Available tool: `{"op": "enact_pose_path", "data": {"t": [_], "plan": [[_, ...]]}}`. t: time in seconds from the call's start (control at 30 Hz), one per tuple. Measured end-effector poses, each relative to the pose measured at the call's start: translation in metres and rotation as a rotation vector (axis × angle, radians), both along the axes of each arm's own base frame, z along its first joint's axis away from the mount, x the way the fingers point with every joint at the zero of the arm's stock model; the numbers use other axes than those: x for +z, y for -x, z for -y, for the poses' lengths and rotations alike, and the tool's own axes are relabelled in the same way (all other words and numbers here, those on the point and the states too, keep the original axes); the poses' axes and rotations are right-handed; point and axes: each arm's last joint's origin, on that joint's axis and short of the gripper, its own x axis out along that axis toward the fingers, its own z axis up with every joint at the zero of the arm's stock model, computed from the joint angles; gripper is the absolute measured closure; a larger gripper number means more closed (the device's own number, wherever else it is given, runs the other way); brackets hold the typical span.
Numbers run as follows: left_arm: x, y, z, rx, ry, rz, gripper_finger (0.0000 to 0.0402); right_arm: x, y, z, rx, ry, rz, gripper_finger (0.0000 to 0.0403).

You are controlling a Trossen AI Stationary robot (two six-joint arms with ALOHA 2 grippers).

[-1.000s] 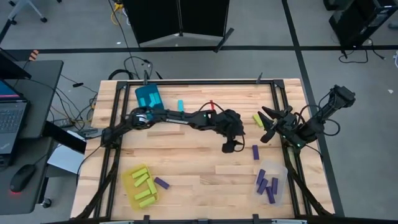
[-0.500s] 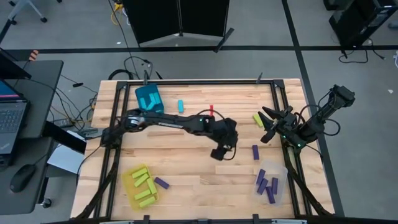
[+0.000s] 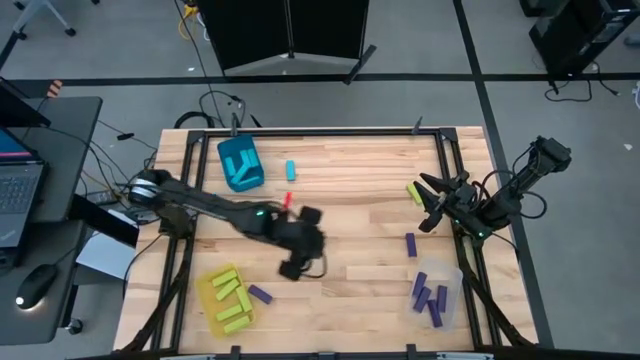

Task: Sort blocks
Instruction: Put the purple block into the transparent bin

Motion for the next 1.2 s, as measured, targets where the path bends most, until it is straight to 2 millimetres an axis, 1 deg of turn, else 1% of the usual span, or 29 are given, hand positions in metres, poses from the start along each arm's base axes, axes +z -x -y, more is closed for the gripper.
{"op": "enact_pose_path", "data": {"t": [0.13, 0.2, 0.3, 0.43, 0.57, 0.77, 0.87, 1.0, 1.2], "plan": [[-0.011, 0.045, 0.020, 0.009, 0.029, -0.113, 0.0198, 0.000, 0.000, 0.000, 0.014, 0.006, 0.007, 0.0249], [-0.022, 0.061, 0.033, -0.002, 0.030, -0.174, 0.0198, 0.000, -0.001, -0.001, 0.018, 0.008, 0.009, 0.0249], [-0.034, 0.080, 0.054, -0.035, 0.023, -0.238, 0.0198, 0.000, -0.001, 0.000, 0.018, 0.003, 0.013, 0.0249], [-0.045, 0.096, 0.080, -0.087, 0.015, -0.274, 0.0198, 0.000, -0.001, 0.000, 0.019, -0.007, 0.021, 0.0249], [-0.052, 0.099, 0.093, -0.061, 0.029, -0.276, 0.0197, 0.000, -0.001, -0.001, 0.020, -0.014, 0.026, 0.0249], [-0.086, 0.089, 0.103, 0.009, 0.065, -0.383, 0.0197, -0.002, -0.003, -0.002, 0.013, -0.019, 0.023, 0.0249], [-0.098, 0.084, 0.108, 0.029, 0.069, -0.427, 0.0197, -0.003, -0.005, -0.003, 0.014, -0.024, 0.024, 0.0249], [-0.101, 0.081, 0.112, 0.038, 0.115, -0.456, 0.0197, -0.005, -0.007, -0.004, 0.015, -0.025, 0.022, 0.0249], [-0.102, 0.084, 0.113, 0.047, 0.128, -0.489, 0.0197, -0.006, -0.008, -0.005, 0.017, -0.025, 0.020, 0.0249]]}}
